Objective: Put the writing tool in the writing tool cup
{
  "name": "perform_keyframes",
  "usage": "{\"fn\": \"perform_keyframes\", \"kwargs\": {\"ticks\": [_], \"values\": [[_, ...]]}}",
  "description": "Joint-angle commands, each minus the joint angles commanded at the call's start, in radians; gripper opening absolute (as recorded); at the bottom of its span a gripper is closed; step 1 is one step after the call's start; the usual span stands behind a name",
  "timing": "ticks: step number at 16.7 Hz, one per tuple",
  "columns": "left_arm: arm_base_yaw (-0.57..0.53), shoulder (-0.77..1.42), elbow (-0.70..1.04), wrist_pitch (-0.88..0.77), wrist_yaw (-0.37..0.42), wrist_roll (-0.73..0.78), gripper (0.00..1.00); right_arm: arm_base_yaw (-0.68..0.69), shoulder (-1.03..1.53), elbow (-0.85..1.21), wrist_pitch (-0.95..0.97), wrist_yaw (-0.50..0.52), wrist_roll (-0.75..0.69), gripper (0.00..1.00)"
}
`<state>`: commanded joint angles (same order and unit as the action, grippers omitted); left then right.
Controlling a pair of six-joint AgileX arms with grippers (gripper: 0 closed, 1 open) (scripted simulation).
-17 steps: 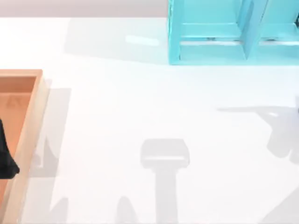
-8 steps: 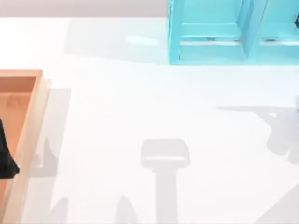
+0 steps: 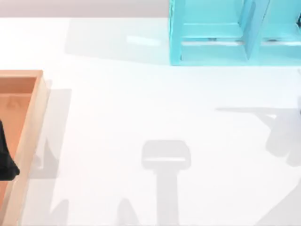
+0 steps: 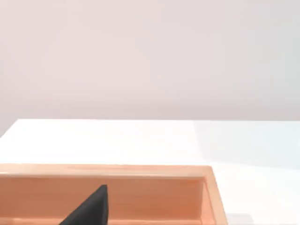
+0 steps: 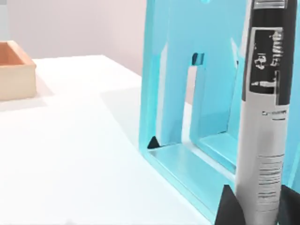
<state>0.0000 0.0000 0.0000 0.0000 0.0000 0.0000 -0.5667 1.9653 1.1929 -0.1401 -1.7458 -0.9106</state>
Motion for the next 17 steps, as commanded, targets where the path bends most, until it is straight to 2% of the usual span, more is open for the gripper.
{"fn": "perform_keyframes", "kwargs": {"ticks": [11,17], "values": [[0.0,0.0,0.0,0.0,0.0,0.0,1.0,0.0,0.0,0.0,0.0,0.0,0.0,0.98],[0.0,0.0,0.0,0.0,0.0,0.0,1.0,0.0,0.0,0.0,0.0,0.0,0.0,1.0]]}}
